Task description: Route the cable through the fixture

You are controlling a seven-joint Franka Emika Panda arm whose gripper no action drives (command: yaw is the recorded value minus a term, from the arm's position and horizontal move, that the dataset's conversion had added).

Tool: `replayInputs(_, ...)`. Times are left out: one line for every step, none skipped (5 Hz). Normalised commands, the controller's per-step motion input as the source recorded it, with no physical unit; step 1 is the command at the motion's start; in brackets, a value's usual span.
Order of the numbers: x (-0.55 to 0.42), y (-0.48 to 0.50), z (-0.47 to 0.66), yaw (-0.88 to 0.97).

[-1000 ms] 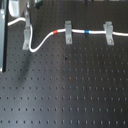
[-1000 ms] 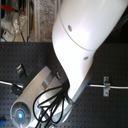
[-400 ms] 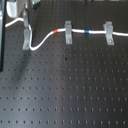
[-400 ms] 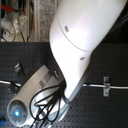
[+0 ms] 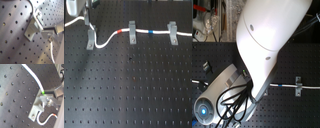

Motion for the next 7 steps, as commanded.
replayInputs(-0.194, 0.444, 0.16, -0.02)
replayInputs(-0.267, 0.319, 0.25, 0.00)
replayInputs(-0.321, 0.259, 0.29, 0.00)
replayInputs(-0.295, 0.180, 0.19, 0.00)
replayInputs(-0.289, 0.161, 0.25, 0.00)
replayInputs(-0.149, 0.146, 0.24, 0.00)
replayInputs(0.003, 0.019, 0.00, 0.00)
